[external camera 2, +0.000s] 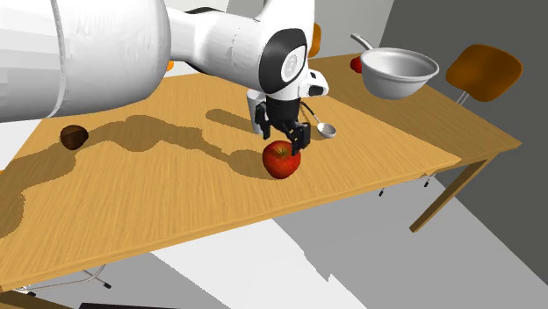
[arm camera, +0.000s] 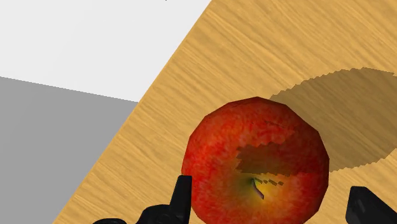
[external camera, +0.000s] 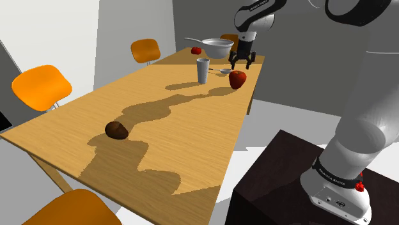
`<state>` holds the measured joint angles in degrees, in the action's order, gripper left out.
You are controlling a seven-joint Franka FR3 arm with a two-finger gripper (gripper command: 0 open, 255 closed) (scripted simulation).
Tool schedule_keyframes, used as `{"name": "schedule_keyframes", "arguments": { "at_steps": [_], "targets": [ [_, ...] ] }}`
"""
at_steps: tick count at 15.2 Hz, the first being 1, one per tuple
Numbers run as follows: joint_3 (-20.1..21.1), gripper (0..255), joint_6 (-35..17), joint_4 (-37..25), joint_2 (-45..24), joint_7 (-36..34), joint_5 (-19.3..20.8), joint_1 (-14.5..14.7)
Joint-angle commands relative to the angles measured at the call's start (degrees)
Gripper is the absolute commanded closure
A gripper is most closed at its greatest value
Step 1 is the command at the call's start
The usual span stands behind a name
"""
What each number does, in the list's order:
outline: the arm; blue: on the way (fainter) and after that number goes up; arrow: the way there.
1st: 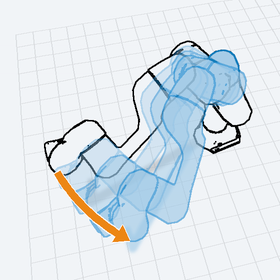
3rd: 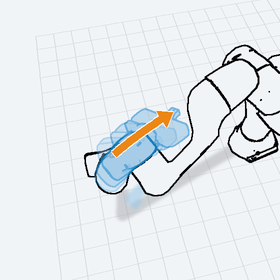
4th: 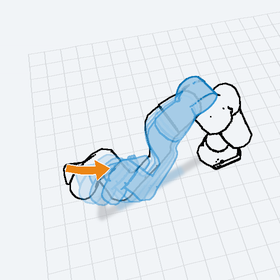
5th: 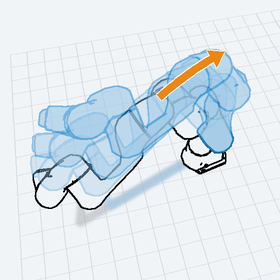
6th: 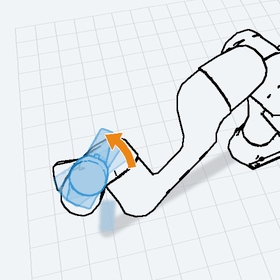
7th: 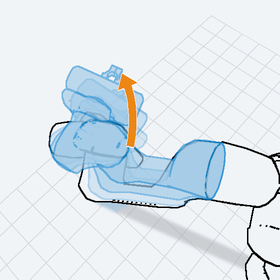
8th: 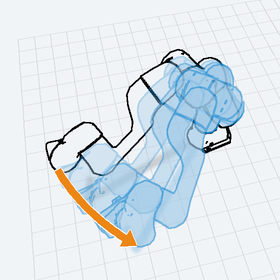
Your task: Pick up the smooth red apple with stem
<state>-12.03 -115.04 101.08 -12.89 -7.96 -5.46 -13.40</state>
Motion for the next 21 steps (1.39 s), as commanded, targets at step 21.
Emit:
{"name": "schedule_keyframes", "arguments": {
  "at_steps": [21],
  "targets": [
    [-0.2,255,7.7,-6.4,1.4,-0.6,0.5,-0.1]
  ]
}}
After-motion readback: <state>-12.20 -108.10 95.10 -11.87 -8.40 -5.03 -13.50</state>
